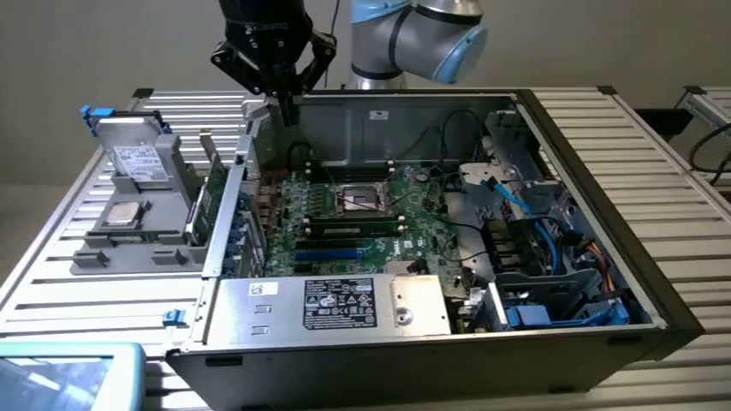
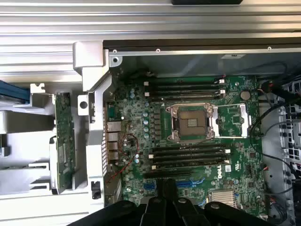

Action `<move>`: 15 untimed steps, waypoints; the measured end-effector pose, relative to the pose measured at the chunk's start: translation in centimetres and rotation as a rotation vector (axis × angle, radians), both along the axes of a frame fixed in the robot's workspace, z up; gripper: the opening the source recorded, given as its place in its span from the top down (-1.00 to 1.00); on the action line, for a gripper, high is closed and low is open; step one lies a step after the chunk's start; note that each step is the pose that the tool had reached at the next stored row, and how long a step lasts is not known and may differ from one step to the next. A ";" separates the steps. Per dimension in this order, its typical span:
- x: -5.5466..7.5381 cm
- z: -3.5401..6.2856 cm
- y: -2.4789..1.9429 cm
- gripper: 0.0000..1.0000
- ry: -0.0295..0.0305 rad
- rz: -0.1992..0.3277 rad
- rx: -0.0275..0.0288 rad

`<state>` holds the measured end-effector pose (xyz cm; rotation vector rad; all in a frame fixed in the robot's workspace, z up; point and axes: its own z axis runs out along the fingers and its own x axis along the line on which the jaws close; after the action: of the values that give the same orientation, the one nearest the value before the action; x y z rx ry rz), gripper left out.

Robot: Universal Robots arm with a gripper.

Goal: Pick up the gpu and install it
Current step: 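Reach for the gpu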

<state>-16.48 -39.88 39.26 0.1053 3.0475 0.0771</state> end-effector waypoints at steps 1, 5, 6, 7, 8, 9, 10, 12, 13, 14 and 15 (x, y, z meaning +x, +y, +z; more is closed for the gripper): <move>0.0 0.00 0.00 0.76 0.0000 0.000 0.0000; 0.0 0.00 0.00 0.76 0.0000 0.000 -0.0001; 0.0 0.00 0.00 0.76 -0.0001 0.000 0.0000; 0.0 0.00 0.00 0.76 -0.0001 0.000 0.0000; 0.0 0.00 0.00 0.76 -0.0001 0.000 0.0000; 0.0 0.00 0.00 0.76 -0.0001 0.000 0.0000; 0.0 0.00 0.00 0.76 -0.0001 0.000 0.0000; 0.0 0.00 0.00 0.76 -0.0002 0.000 0.0000; 0.0 0.00 0.00 0.76 -0.0001 0.000 0.0000; -0.1 -0.01 0.01 0.76 -0.0003 0.000 0.0000; -0.2 -0.01 0.00 0.76 -0.0004 0.000 0.0001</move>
<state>-16.64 -39.88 39.25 0.1055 3.0470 0.0773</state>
